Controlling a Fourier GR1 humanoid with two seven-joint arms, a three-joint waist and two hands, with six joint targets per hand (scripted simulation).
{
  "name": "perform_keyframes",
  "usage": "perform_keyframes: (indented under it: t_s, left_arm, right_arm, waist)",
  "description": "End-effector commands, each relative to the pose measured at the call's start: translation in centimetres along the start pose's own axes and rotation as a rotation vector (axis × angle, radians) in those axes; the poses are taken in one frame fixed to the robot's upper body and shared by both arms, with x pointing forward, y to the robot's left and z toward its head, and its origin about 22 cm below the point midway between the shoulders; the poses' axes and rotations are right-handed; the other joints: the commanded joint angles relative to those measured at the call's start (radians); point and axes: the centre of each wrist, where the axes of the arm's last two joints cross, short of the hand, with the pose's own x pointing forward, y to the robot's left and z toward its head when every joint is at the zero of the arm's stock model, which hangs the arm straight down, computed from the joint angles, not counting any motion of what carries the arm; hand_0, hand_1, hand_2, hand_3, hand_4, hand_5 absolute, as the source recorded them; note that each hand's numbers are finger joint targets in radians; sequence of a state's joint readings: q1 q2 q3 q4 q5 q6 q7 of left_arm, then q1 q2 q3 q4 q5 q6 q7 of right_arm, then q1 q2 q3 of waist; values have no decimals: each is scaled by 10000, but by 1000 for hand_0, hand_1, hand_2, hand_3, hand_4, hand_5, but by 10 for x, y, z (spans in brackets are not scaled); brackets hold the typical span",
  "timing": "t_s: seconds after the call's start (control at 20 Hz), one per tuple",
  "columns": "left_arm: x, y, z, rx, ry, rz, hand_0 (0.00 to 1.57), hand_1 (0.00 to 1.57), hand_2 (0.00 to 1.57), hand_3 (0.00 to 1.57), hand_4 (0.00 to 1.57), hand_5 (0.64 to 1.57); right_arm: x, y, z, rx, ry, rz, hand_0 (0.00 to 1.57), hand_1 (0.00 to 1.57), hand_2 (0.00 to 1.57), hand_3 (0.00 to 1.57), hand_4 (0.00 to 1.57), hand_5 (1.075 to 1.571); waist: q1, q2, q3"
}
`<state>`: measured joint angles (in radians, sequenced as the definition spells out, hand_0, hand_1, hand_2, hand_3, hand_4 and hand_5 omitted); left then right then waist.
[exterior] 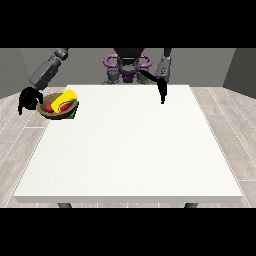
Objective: Pick the cup and pour the ball into the bowl, then pick the bowl and place it on the pad
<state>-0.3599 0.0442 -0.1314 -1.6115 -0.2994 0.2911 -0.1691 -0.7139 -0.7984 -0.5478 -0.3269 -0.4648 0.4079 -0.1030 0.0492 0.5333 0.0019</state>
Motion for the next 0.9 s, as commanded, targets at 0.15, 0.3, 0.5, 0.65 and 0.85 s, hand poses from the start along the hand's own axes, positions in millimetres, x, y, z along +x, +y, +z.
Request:
perform_keyframes:
  t_s: [0.15, 0.3, 0.5, 0.65, 0.85]
  left_arm:
    - [4, -8, 18, -482, 446, 316, 0, 0, 0, 0, 0, 692]
    - [-2, -11, 24, -450, 793, 220, 0, 0, 0, 0, 0, 692]
    - [-26, -11, 27, -565, 2032, 163, 0, 0, 0, 0, 0, 687]
    - [-20, -29, 44, -333, 1807, 140, 0, 0, 0, 0, 0, 682]
    - [-62, -30, 57, -622, 3288, 109, 0, 0, 0, 0, 0, 682]
  right_arm:
    - [-3, 3, -2, 268, 789, 620, 1571, 1571, 1571, 960, 426, 1557]
    - [-21, 2, 4, 158, 1052, 1053, 1571, 1571, 1571, 848, 413, 1554]
    - [-43, 0, 12, 113, 1982, 1721, 1571, 1571, 1571, 1172, 406, 1540]
    - [-23, -13, 13, 24, 1874, 1170, 1571, 1571, 1571, 1225, 430, 1532]
    - [22, 2, 1, 305, 1745, 3403, 501, 501, 238, 0, 381, 1087]
  waist:
    - [138, -525, -8]
    - [67, -1003, -9]
    - [-124, -1994, -16]
    - [-501, -1744, -11]
    - [-573, -3114, -44]
